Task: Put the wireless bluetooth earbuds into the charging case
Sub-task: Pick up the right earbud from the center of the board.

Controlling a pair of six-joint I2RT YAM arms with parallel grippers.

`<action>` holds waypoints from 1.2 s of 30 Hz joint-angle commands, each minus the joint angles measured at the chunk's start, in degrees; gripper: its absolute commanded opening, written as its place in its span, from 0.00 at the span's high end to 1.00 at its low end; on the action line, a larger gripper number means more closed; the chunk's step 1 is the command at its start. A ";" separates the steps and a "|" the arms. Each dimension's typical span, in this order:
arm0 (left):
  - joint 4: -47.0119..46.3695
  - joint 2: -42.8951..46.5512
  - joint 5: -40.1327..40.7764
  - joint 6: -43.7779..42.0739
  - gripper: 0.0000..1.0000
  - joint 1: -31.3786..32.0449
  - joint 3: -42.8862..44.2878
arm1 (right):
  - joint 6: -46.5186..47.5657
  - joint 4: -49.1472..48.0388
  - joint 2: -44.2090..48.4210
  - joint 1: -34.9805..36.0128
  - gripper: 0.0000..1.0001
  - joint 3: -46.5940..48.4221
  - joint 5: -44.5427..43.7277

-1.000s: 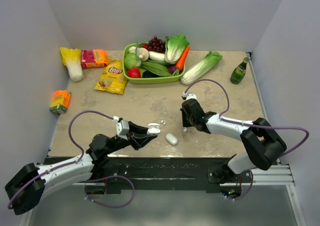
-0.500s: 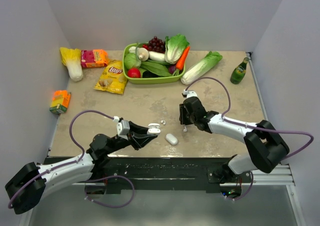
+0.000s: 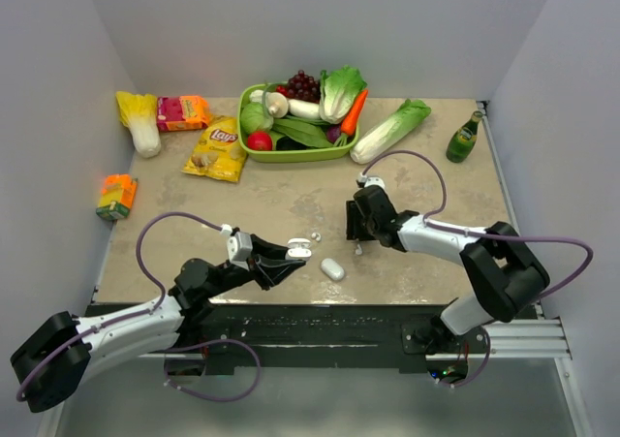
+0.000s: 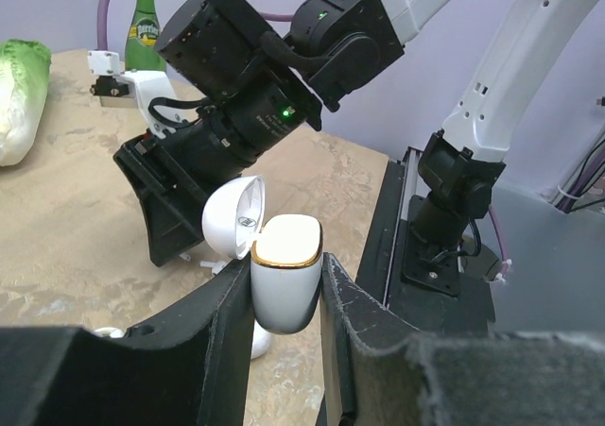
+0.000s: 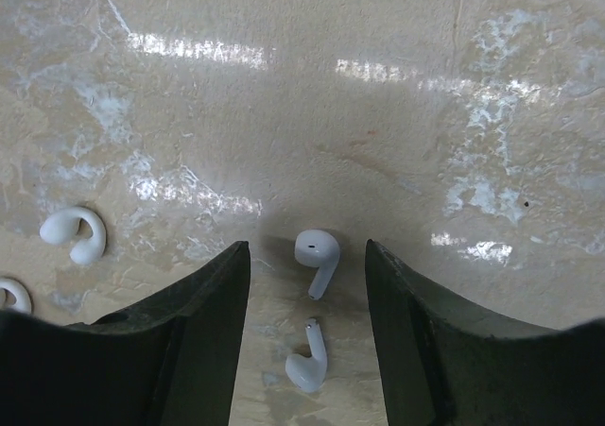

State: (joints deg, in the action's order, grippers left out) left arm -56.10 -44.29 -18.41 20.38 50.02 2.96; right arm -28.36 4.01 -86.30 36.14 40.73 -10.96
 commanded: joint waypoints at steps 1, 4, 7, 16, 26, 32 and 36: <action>-3.76 0.61 0.05 -0.61 1.00 0.34 -4.19 | -3.72 0.56 -1.50 -0.19 0.45 3.82 -0.03; -3.41 1.05 0.22 -0.61 1.00 0.34 -4.37 | -4.16 0.65 -2.73 -0.19 0.47 4.53 0.24; -2.71 1.75 0.40 -0.69 1.00 0.34 -4.45 | -4.16 1.17 -3.61 -0.19 0.50 4.80 -0.37; -1.82 2.19 0.57 -0.96 1.00 0.34 -4.37 | -3.72 1.96 -4.05 -0.19 0.53 3.39 -3.19; -2.26 2.02 0.05 -0.78 1.00 0.34 -4.46 | -2.58 2.32 -4.31 -0.19 0.56 2.60 -4.77; -1.82 2.55 0.05 -0.78 1.00 0.34 -4.63 | -2.31 3.20 -4.84 0.24 0.59 3.21 -5.56; -2.26 2.55 0.05 -0.61 1.00 0.34 -4.89 | -2.14 4.95 -5.45 1.47 0.59 4.09 -7.49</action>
State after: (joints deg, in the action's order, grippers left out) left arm -55.13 -42.33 -18.37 20.38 50.02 2.96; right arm -30.85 5.82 -90.06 36.56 43.55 -15.27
